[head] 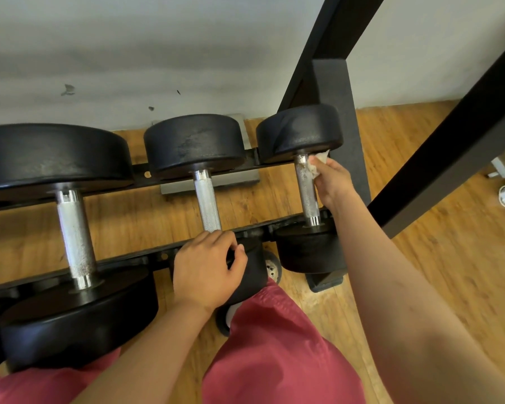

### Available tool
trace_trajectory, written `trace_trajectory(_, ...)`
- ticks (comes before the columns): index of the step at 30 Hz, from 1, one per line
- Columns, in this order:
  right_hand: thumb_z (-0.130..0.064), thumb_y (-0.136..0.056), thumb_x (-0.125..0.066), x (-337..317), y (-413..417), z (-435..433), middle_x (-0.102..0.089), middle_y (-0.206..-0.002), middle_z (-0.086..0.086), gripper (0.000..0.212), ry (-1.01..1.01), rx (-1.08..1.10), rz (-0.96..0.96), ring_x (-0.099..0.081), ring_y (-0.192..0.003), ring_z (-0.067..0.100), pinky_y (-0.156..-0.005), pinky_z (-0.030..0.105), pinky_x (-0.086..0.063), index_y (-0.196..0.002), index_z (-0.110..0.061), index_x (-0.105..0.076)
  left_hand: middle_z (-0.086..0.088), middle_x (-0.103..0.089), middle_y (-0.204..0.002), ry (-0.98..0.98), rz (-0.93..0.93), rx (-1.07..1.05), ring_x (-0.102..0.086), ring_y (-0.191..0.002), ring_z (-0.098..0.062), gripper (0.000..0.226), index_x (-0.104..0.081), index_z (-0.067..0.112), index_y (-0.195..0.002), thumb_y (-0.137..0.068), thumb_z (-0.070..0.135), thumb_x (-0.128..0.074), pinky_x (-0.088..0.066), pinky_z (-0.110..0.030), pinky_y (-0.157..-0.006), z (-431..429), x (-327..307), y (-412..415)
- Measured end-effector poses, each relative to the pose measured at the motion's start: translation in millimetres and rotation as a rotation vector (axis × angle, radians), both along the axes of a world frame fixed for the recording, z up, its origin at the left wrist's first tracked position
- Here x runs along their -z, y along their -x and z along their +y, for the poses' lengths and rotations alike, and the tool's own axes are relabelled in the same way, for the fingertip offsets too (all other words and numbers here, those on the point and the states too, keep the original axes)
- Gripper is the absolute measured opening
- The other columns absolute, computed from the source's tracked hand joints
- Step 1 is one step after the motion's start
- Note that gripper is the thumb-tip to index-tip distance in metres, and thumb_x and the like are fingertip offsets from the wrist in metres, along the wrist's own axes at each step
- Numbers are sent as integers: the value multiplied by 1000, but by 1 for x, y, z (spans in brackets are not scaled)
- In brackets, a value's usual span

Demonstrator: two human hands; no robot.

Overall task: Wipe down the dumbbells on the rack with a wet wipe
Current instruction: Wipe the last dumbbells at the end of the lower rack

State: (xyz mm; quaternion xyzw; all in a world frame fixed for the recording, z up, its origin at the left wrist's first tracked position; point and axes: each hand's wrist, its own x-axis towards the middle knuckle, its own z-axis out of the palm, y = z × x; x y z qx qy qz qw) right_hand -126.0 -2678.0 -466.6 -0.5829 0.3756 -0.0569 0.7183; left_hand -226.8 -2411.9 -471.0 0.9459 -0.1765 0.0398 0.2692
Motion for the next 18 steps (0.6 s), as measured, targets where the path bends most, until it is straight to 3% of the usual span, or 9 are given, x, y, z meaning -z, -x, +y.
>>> trace_trajectory(2, -13, -87, -72, 1, 0, 1, -70, -86, 4, 18, 0, -7, 20, -68, -77, 14, -67, 28, -53, -99, -11, -59, 10, -58, -64, -1, -1, 4, -56, -60, -13, 28, -58, 22, -69, -85, 37, -41, -29, -23, -52, 0, 0, 0)
trace_trajectory(5, -18, -85, -74, -2, 2, 1, -70, -93, 8, 14, 194, -95, 60, -67, -87, 19, -80, 32, -53, -87, -14, -61, 11, -58, -64, 0, 8, 7, -56, -60, -13, 28, -58, 22, -69, -85, 37, -41, -30, -24, -51, 0, -1, 0)
trace_trajectory(8, -22, -92, -67, -11, 8, -1, -71, -97, 7, 10, 301, -138, 34, -67, -92, 16, -81, 26, -55, -85, -16, -64, 11, -57, -63, 3, 2, 7, -56, -59, -13, 28, -58, 22, -69, -85, 37, -41, -30, -23, -51, 1, -1, 0)
trace_trajectory(10, -21, -96, -60, -14, 14, -4, -71, -104, 6, 13, 312, -170, 21, -67, -96, 14, -84, 25, -56, -98, -12, -68, 11, -57, -63, 2, 2, 6, -56, -59, -13, 28, -58, 22, -69, -85, 37, -41, -31, -23, -51, 0, -1, 0)
trace_trajectory(13, -11, -91, -64, -12, 23, -3, -70, -108, 5, 26, 449, -251, 15, -67, -98, 11, -87, 24, -55, -117, -11, -63, 11, -57, -63, -1, 3, 12, -56, -59, -13, 28, -58, 22, -69, -86, 37, -40, -31, -23, -51, 0, 0, 0)
trace_trajectory(16, -9, -86, -67, -12, 26, 2, -71, -101, 7, 29, 631, -215, -8, -69, -93, 16, -83, 36, -57, -95, -33, -54, 11, -56, -63, -5, 7, 12, -55, -59, -12, 28, -57, 23, -69, -86, 36, -40, -32, -23, -51, 1, -1, 0)
trace_trajectory(18, -10, -86, -66, -11, 26, 3, -71, -97, 8, 34, 711, -176, -10, -70, -89, 18, -80, 43, -59, -83, -39, -48, 11, -56, -62, -10, 6, 13, -55, -59, -12, 28, -57, 23, -69, -86, 36, -40, -32, -23, -51, 0, 0, 0)
